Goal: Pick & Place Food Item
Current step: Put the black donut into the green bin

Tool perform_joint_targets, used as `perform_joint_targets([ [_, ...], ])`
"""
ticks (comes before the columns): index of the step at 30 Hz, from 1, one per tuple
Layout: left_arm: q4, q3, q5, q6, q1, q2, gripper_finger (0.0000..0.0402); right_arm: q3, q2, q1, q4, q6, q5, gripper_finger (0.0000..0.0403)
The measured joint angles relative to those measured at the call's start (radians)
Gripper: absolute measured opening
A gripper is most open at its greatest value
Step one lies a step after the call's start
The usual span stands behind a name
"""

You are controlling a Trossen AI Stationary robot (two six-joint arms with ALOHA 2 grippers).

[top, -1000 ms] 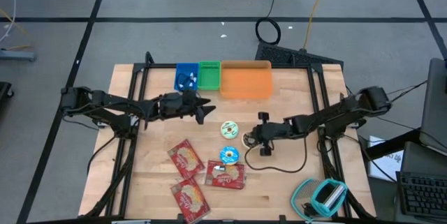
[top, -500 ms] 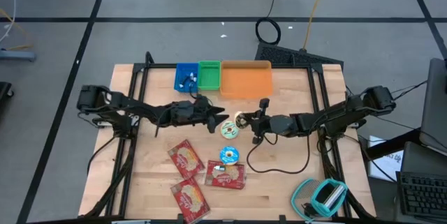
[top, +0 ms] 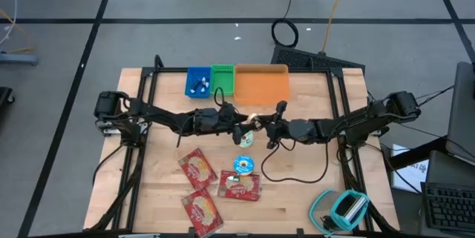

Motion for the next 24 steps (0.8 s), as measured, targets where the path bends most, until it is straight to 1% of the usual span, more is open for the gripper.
perform_joint_targets([
  [4,-0.007,0.0,0.001,-0.01,0.012,0.0,0.0256,0.0,0.0,0.0,0.032,-0.02,0.0,0.0028],
  [7,-0.018,0.0,0.001,-0.024,0.025,0.0,0.0237,0.0,0.0,0.0,0.032,-0.02,0.001,0.0028],
  [9,-0.019,0.0,0.001,-0.025,0.031,0.0,0.0209,0.0,0.0,-0.001,0.032,-0.02,0.002,0.0029],
  [13,-0.018,0.0,0.01,-0.012,0.04,0.0,0.0134,0.0,0.0,-0.001,0.029,-0.013,0.0,0.0036],
  [18,-0.028,0.0,0.02,0.032,0.063,-0.015,0.0048,0.0,0.0,-0.001,0.033,0.057,0.005,0.0058],
  [21,-0.044,0.0,0.048,0.057,0.092,-0.041,0.0018,0.002,-0.001,-0.001,0.041,0.145,0.007,0.0076],
  [24,-0.063,-0.001,0.07,0.078,0.125,-0.075,0.001,0.003,-0.002,-0.01,0.044,0.202,0.009,0.0095],
])
